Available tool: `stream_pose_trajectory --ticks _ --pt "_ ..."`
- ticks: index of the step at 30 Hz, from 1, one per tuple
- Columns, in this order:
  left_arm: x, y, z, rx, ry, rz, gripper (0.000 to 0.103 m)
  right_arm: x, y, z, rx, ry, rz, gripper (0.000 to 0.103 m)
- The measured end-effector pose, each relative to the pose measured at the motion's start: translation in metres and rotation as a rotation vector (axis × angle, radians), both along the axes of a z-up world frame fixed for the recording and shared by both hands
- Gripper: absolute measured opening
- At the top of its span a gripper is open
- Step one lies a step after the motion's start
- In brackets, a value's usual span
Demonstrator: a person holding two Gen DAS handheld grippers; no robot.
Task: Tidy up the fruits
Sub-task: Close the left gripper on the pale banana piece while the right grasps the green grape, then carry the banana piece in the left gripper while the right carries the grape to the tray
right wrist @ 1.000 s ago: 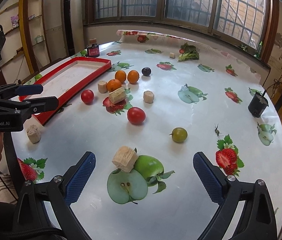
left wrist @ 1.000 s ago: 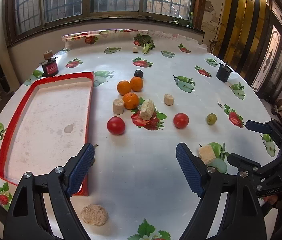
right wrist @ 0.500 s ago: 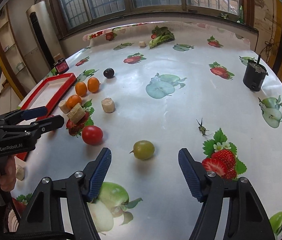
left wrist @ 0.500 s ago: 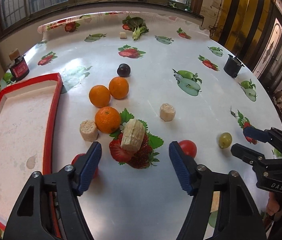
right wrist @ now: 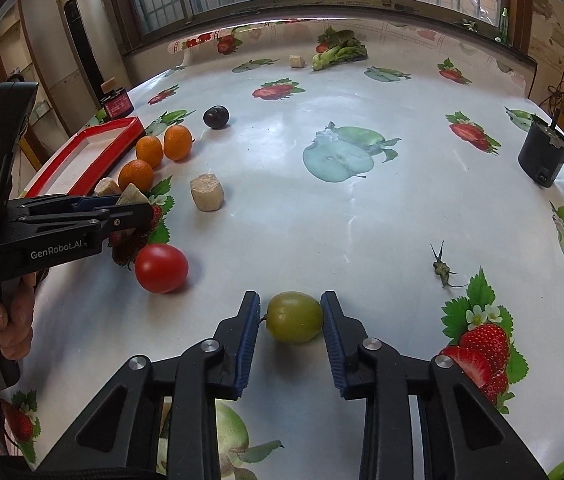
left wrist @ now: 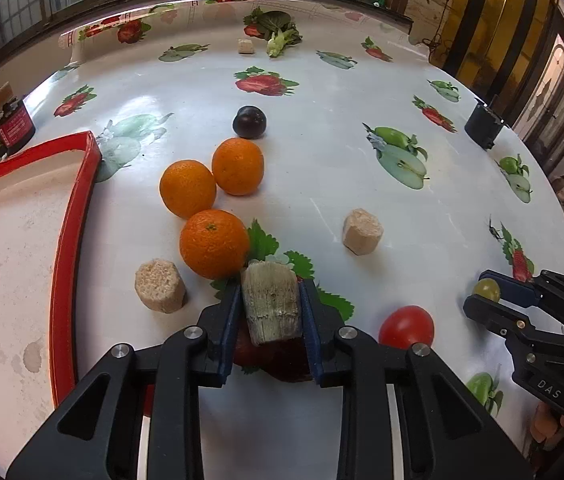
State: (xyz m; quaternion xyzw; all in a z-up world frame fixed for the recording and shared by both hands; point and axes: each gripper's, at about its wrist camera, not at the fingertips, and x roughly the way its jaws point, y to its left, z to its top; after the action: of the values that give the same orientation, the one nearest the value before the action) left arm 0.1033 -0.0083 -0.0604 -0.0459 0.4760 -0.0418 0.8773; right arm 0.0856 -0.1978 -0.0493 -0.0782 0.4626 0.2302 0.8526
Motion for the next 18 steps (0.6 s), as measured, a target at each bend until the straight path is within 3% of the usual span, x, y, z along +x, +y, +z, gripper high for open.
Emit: stream_pose_trajectory --ticks 10,18 --pt "-0.043 0.005 0.032 -0.037 -0.077 -0.020 0.026 -0.019 -0.003 0.024 0.063 -0.020 -0.009 0.031" --pt "-0.081 0.031 0.054 -0.016 -0.144 0.039 0.026 -0.041 0.025 0.048 0.084 -0.058 0.049 0.030"
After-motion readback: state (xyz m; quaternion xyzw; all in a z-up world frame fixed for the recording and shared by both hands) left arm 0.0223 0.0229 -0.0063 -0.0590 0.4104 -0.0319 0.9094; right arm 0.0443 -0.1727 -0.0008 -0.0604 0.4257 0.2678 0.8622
